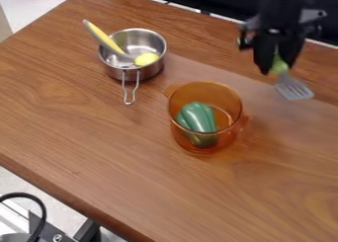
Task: Move the spatula to the left side of the table.
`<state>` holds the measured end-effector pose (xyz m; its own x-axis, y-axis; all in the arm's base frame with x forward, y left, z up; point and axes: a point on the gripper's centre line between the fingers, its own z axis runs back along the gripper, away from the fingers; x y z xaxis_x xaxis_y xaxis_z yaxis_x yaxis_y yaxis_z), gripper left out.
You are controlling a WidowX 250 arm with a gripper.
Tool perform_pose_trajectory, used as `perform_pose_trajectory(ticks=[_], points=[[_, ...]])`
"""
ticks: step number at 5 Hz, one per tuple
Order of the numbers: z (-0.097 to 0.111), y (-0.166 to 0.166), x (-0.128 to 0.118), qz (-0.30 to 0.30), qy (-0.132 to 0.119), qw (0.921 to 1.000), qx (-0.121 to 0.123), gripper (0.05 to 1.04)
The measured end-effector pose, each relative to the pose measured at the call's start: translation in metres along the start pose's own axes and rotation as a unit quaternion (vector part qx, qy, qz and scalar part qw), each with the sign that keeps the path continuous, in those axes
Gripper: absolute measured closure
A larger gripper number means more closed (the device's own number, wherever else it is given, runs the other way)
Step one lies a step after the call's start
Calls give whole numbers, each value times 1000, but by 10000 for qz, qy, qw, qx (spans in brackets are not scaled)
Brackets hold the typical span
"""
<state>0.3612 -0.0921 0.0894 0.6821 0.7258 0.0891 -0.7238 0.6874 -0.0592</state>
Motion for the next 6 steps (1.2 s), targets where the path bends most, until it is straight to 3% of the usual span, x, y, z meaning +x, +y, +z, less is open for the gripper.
perform_pose_trajectory(ticks=[1,2,3,6], points=[[-2,-9,-9,162,105,9996,-198,711],[-19,-17,-21,-7,244,9997,-7,711],[-23,-29,-33,-110,179,9996,-202,711],[-37,-32,-43,-165,280,9995,-39,711]])
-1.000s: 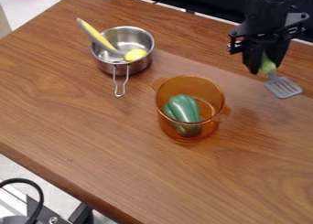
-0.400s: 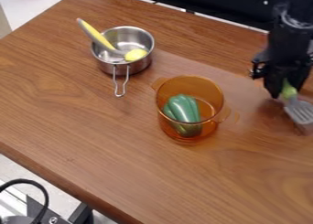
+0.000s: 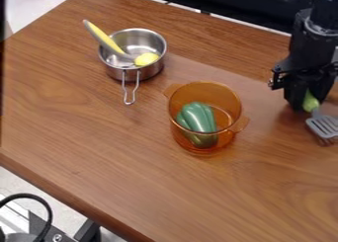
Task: Move the spatula to the left side of the table.
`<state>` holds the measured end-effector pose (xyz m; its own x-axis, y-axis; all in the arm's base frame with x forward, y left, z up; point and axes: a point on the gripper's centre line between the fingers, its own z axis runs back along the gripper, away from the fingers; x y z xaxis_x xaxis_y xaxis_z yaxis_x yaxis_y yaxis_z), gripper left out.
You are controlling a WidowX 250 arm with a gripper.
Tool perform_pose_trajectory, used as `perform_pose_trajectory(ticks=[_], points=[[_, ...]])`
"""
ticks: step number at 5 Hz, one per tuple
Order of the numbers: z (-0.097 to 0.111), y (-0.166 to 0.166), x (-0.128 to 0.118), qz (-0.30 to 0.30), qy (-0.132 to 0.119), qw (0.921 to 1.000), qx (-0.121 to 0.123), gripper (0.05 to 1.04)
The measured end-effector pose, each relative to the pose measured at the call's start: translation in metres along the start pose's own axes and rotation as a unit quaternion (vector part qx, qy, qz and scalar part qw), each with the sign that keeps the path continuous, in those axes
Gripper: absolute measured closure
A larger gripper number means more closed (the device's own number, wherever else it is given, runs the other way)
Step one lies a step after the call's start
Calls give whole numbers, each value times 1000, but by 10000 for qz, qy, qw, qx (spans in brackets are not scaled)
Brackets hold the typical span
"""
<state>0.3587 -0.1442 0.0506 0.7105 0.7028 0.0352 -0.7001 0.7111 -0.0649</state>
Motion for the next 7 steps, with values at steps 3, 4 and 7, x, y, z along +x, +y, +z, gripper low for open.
perform_pose_trajectory(ticks=[3,4,7], points=[[-1,-2,2,-215,-85,9997,-63,366],[-4,5,2,-345,-107,9993,32,122],[55,38,31,99,-567,9982,184,88]])
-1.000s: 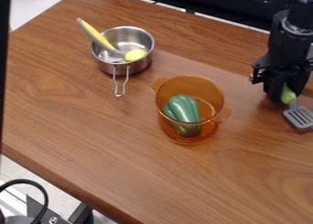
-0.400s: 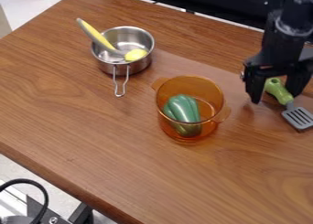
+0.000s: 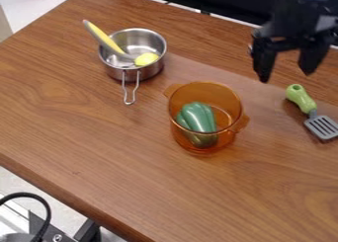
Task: Move the spatula to the left side of the table.
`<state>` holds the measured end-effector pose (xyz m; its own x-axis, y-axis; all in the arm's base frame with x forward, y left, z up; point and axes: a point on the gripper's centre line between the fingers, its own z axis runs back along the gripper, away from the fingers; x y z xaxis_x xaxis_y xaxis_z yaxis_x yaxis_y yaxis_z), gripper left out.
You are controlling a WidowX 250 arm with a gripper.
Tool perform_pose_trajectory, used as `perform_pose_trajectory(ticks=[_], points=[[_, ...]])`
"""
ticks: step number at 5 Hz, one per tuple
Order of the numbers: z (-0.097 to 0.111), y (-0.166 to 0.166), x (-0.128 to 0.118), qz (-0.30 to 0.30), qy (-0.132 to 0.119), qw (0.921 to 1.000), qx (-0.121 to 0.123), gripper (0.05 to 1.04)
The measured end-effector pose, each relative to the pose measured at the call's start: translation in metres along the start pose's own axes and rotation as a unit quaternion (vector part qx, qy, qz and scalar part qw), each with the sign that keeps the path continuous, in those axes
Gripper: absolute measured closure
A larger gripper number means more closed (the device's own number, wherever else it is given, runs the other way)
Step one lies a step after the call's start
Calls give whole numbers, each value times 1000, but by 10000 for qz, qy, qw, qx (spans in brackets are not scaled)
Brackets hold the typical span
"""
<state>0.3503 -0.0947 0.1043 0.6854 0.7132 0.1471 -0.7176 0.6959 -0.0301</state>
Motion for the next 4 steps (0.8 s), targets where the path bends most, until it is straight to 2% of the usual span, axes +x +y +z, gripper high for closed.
perform_pose_trajectory(ticks=[1,2,3,4], points=[[10,21,24,38,-347,9989,302,88],[4,50,30,-304,-484,9975,417,88],[-1,79,31,-862,-395,9952,252,88],[7,104,26,-1312,-621,9894,28,87]])
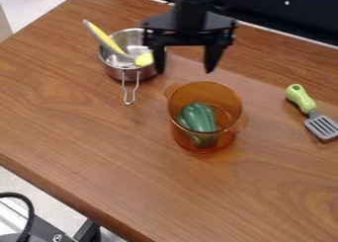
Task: Move the spatula to the left side of the table.
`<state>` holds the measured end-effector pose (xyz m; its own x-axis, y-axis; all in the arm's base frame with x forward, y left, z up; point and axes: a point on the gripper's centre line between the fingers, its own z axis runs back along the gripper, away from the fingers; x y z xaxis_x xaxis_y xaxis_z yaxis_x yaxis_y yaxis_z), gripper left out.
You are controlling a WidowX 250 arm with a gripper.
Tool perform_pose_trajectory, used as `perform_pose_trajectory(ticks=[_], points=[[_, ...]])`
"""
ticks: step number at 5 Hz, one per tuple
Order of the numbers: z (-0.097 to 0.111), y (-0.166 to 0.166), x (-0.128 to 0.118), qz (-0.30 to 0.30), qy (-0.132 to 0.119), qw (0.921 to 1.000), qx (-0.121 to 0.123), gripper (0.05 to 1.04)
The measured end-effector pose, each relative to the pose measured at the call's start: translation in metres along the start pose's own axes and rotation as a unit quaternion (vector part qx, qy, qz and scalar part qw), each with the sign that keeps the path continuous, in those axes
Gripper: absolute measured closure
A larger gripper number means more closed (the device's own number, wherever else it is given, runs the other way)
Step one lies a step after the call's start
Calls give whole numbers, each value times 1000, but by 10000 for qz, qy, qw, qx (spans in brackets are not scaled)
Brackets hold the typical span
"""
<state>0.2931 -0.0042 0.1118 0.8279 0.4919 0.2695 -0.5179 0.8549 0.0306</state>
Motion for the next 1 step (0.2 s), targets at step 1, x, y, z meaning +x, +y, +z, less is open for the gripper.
perform_pose_trajectory(ticks=[1], points=[[3,19,-7,-1271,50,9918,-86,88]])
